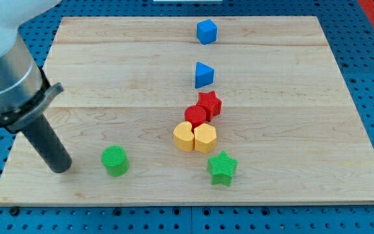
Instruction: Push the green circle down to the yellow blocks
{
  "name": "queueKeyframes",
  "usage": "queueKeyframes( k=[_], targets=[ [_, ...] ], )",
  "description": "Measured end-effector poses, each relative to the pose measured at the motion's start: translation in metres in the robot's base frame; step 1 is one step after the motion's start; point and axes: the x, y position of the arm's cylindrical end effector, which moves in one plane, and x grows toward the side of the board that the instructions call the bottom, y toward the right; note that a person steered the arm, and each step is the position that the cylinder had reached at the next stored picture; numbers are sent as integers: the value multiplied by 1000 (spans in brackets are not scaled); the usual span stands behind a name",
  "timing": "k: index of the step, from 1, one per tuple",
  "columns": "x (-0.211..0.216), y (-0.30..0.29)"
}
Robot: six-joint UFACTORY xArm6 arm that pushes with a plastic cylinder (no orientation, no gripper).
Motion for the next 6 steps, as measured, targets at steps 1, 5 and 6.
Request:
queueKeyframes(
  k=[1,5,6],
  targets=[
    [-4,90],
    [5,153],
    [-10,168]
  ],
)
